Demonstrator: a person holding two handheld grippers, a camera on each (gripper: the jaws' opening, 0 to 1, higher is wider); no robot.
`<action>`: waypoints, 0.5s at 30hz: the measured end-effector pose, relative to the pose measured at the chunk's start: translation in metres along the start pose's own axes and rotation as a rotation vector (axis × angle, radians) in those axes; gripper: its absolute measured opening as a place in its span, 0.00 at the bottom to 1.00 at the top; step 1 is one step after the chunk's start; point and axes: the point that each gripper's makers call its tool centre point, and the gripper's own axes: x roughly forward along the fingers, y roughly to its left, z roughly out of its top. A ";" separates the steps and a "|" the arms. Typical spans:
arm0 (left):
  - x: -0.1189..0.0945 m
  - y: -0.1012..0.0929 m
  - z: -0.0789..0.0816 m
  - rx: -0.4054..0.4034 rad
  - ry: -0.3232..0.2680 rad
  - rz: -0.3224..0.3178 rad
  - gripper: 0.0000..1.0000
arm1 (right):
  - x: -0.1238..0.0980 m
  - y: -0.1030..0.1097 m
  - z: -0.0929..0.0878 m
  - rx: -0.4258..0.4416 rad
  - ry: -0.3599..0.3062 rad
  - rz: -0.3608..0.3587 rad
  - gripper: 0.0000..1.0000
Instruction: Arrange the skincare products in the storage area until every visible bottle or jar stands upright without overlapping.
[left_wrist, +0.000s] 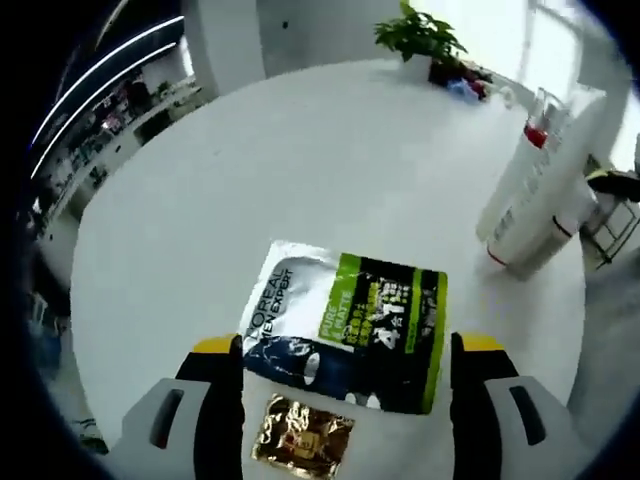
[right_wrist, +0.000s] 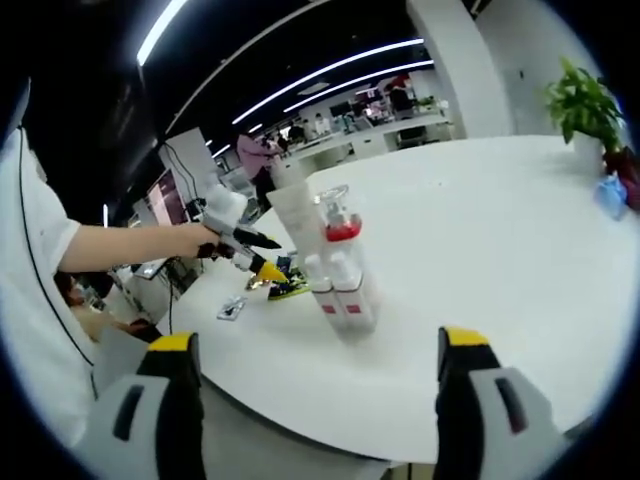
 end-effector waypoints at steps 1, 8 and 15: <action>-0.002 -0.001 0.000 -0.053 -0.016 0.031 0.83 | 0.001 0.001 0.000 0.000 0.000 0.002 0.99; 0.005 -0.019 -0.011 -0.288 -0.052 0.164 0.88 | 0.002 0.001 0.001 0.000 -0.001 0.012 0.99; 0.015 -0.026 -0.022 -0.385 -0.022 0.233 0.91 | -0.005 -0.004 -0.004 0.014 0.002 0.000 0.98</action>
